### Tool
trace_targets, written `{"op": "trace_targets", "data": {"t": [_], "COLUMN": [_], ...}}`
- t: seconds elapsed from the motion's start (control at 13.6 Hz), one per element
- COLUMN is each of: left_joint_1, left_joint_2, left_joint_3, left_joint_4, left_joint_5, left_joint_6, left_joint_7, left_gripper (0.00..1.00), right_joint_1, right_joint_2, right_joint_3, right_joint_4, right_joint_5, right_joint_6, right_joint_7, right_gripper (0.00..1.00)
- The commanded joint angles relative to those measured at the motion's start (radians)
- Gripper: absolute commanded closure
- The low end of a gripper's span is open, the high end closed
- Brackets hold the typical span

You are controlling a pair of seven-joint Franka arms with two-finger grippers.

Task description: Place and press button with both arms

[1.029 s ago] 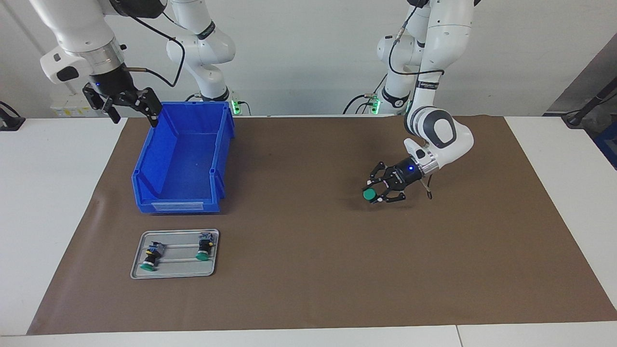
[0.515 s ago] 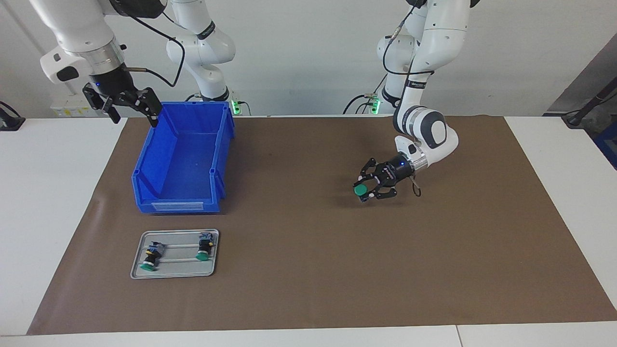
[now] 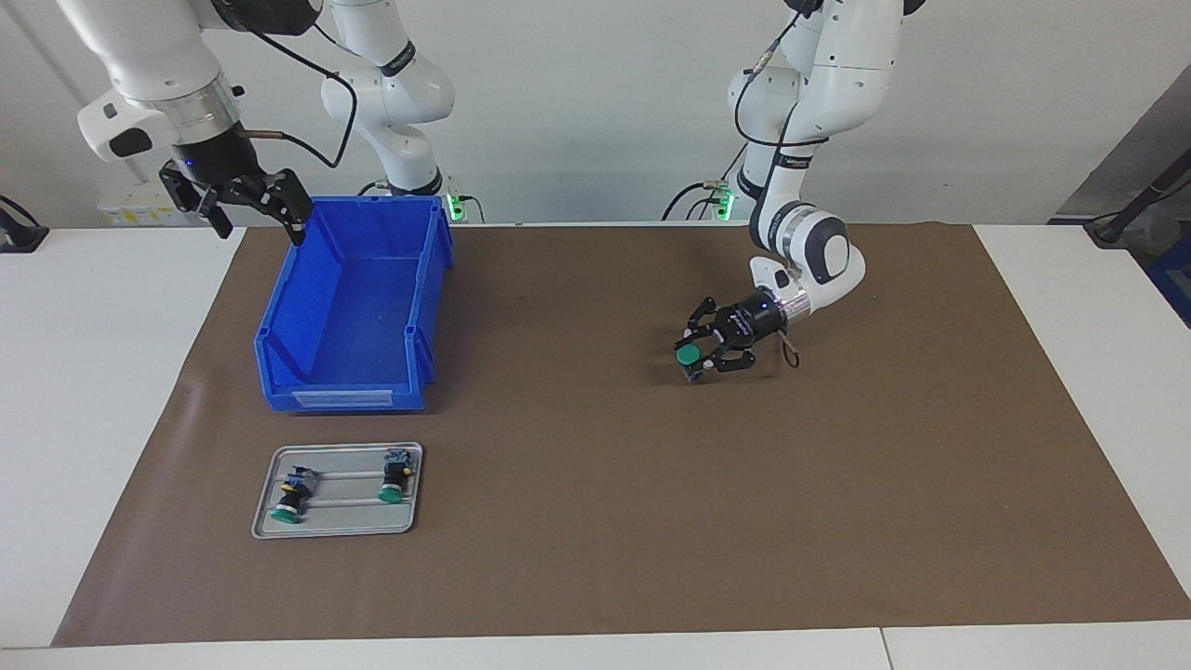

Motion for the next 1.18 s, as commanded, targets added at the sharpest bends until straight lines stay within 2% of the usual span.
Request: {"op": "trace_targets", "data": {"t": [0.0,0.22,0.44,1.1], "left_joint_1": [-0.007,-0.001,0.009,0.042], "left_joint_2": [-0.046,-0.056,-0.051,-0.053], "left_joint_3": [0.016,0.019,0.020,0.020], "left_joint_4": [-0.068,-0.094,-0.097,-0.097], "left_joint_5": [-0.028,-0.028,-0.028,-0.019], "left_joint_6": [-0.044,-0.066,-0.015,-0.005], "left_joint_7": [0.053,0.055,0.053,0.036], "left_gripper": [1.00,1.00,1.00,1.00], "right_joint_1": [-0.002,-0.002,-0.002,-0.002], "right_joint_2": [-0.020,-0.020,-0.020,-0.020], "right_joint_3": [0.001,0.001,0.001,0.001], "right_joint_4": [-0.025,-0.025,-0.025,-0.024], "right_joint_5": [0.018,0.018,0.018,0.018], "right_joint_6": [0.013,0.013,0.013,0.013], "right_joint_7": [-0.005,-0.005,-0.005,-0.005], "right_gripper": [0.00,0.00,0.00,0.00]}}
